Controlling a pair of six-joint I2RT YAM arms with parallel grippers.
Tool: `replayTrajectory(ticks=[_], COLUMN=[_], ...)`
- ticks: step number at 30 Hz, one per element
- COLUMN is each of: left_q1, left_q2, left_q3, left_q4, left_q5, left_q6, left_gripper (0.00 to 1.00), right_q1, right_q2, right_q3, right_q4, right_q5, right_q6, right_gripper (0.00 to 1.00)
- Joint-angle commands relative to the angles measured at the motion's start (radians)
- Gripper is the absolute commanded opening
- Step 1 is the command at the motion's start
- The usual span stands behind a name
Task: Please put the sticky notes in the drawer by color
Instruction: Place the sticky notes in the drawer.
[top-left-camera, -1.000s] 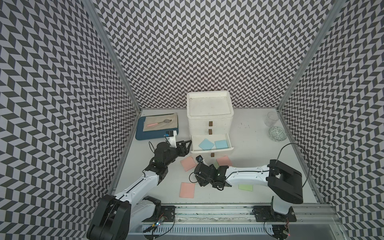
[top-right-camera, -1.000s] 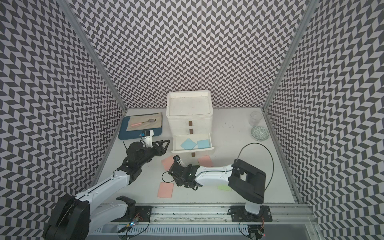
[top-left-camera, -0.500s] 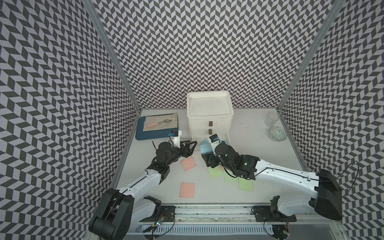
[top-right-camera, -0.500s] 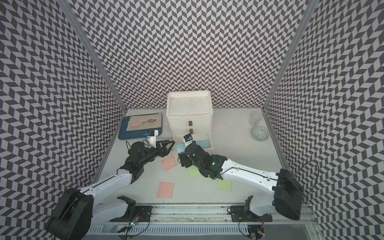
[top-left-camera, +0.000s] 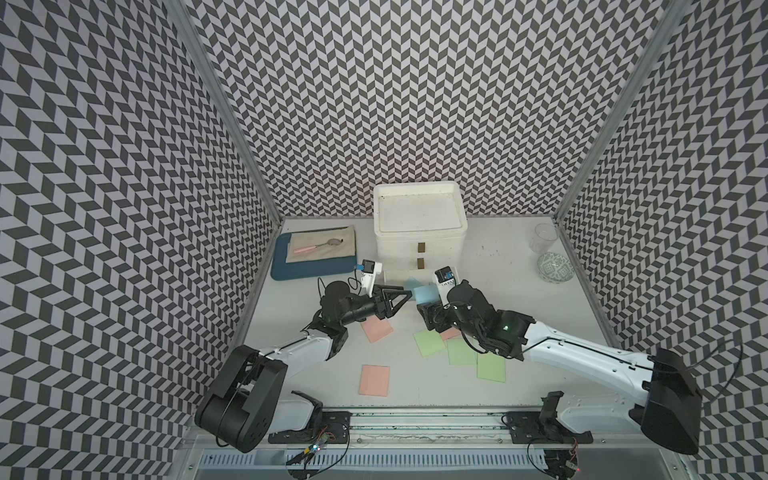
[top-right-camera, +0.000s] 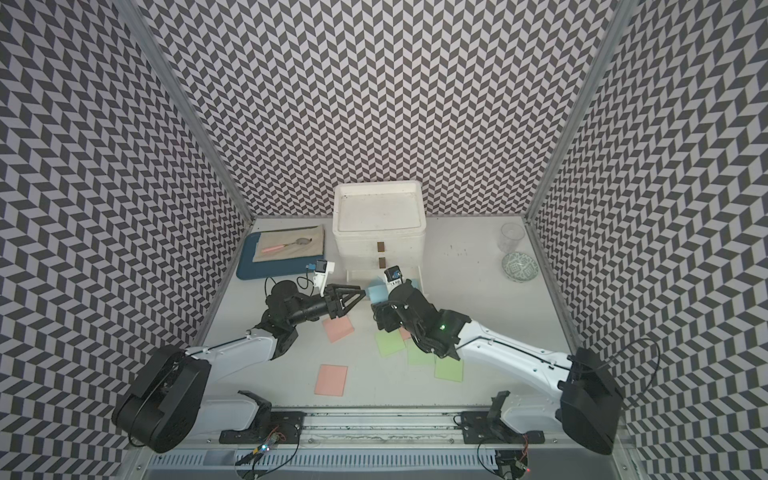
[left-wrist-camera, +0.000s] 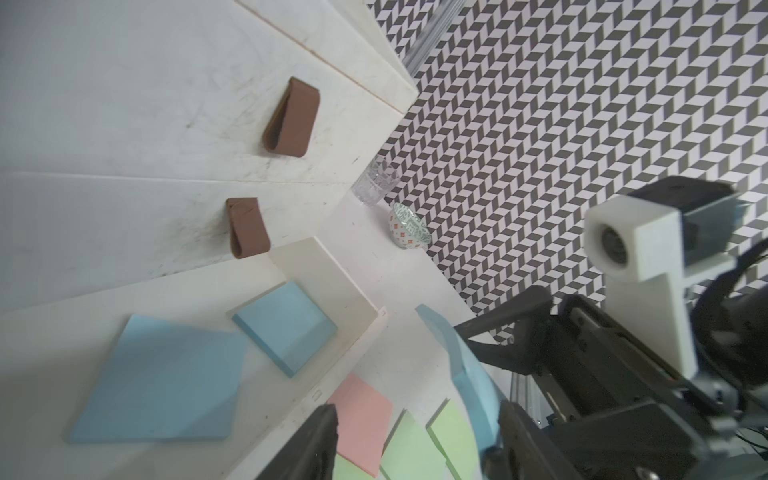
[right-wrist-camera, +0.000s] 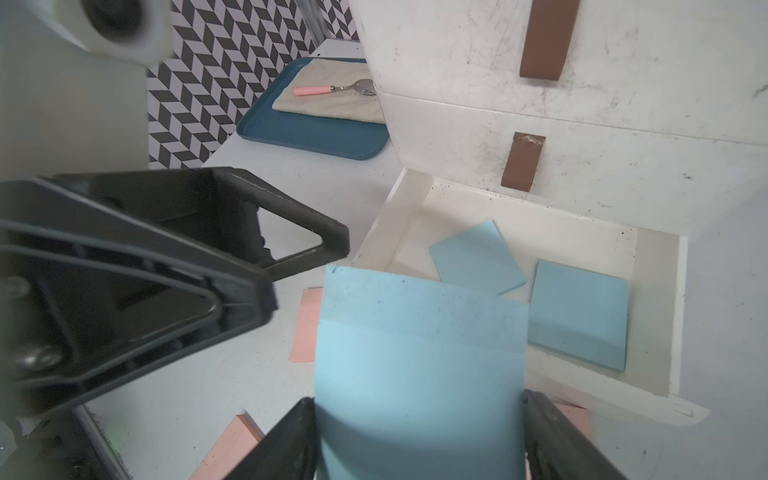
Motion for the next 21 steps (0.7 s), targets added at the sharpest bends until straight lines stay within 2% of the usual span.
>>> replayTrajectory(ticks=[1,9,15,19,21], left_q1=[-0.011,-0.028,-0.043,-0.044,-0.043], left_q2=[0.023,0.039,0.066,0.069,0.066], left_q3=[0.008,0.019,0.026,0.018,0.019], left_q4=[0.127,0.135,0.144,0.158,0.154], left_q5=[0.078,0.087,0.089,0.087,0.083], left_q6=[-0.062,-0.071,-0.08,-0.088,-0.084], left_gripper=[0.65,0.64,0.57,0.45,0.32], right_q1=[-0.004,-0.004,-0.003,-0.004,-0.002], right_q2=[0.002,0.062,0.072,0.063,0.061], right_q3=[0.005,0.078,0.075,0.065,0.058], right_q4=[0.052,0.024,0.043,0.049,0.051], right_q5=[-0.019,-0.084,-0.101,-0.108,-0.106], right_q6=[-0.006,-0.017,-0.011,-0.007,-0.005], right_gripper=[0.77,0.77,0.77,0.77,0.78])
